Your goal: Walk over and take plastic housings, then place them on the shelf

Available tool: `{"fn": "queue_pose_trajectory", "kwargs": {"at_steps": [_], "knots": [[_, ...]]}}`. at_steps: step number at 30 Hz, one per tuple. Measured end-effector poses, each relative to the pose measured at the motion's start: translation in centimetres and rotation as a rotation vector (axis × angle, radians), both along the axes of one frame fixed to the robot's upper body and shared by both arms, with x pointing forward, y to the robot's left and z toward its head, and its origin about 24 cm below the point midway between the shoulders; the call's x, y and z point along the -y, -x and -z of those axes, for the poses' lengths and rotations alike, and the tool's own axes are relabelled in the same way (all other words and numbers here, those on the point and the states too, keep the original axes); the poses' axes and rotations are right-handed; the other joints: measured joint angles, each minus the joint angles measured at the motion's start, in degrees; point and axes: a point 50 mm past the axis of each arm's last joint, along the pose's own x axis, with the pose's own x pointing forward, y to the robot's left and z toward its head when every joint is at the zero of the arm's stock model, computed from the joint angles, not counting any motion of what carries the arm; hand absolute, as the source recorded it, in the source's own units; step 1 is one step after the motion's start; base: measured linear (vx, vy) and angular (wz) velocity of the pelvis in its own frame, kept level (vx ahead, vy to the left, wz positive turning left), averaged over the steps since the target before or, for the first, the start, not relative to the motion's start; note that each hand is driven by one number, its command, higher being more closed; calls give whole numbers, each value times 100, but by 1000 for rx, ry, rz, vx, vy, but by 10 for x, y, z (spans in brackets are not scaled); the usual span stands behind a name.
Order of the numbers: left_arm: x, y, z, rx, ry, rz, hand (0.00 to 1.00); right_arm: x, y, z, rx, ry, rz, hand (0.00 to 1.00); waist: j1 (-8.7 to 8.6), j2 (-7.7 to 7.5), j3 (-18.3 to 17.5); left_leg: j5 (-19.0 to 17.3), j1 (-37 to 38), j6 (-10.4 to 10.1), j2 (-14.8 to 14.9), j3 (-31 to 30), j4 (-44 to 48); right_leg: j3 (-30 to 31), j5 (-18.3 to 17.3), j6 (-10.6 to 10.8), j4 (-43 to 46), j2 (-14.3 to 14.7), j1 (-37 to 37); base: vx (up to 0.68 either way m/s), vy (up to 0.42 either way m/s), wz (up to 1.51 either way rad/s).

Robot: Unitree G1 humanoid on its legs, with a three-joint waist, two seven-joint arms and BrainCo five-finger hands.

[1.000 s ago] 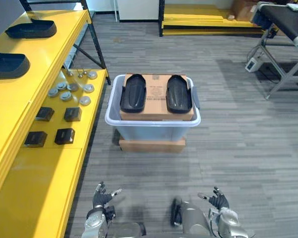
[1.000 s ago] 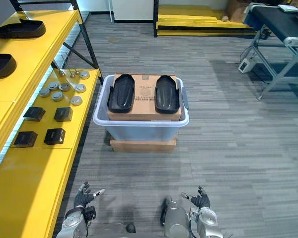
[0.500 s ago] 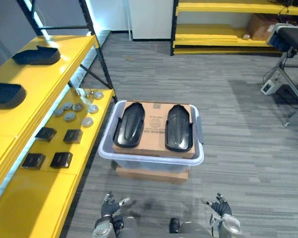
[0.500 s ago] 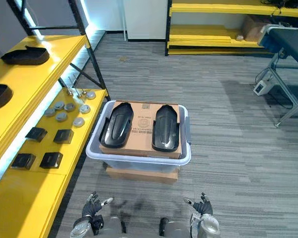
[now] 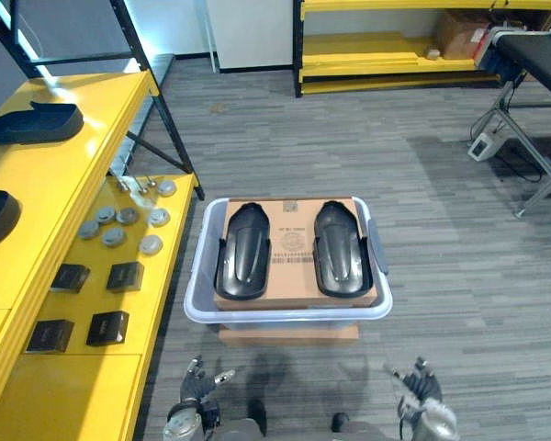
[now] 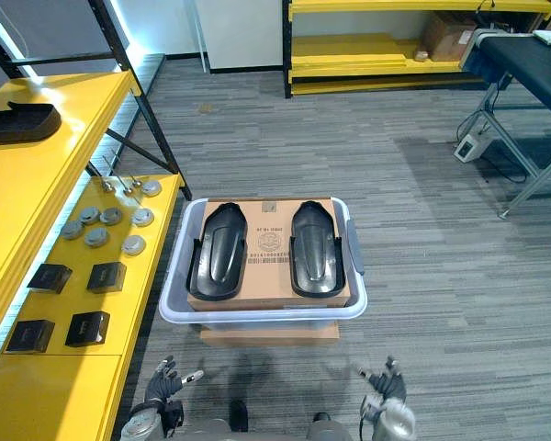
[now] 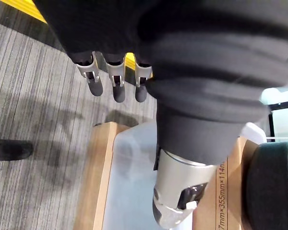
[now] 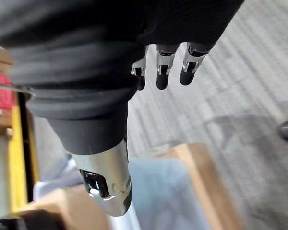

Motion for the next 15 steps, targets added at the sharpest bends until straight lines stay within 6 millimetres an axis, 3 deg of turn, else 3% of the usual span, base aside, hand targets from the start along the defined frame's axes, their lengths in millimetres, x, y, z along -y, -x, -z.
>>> {"fn": "queue_pose_trajectory", "kwargs": {"at_steps": [3,11,15], "knots": [[0,5,1,-12,-2,0,0,12,-11,-37,148,112,30,0,-18,-55,-41,0,5,0,0,-13,-22,-12,0,0,-5,20,1,57,-10,2],[-1,13,3,-33,-26,26,0,13,-42,-74,266,246,3,0,-40,-63,-69,94,-119,12,-9,-184,-44,-178,1,0,-73,34,-15,-27,-18,9],[-1,13,3,-32,-28,34,0,19,-75,-95,285,370,-71,0,-5,7,-95,359,-225,14,-23,-343,-313,-321,43,22,-73,44,-200,-96,-21,19]]}}
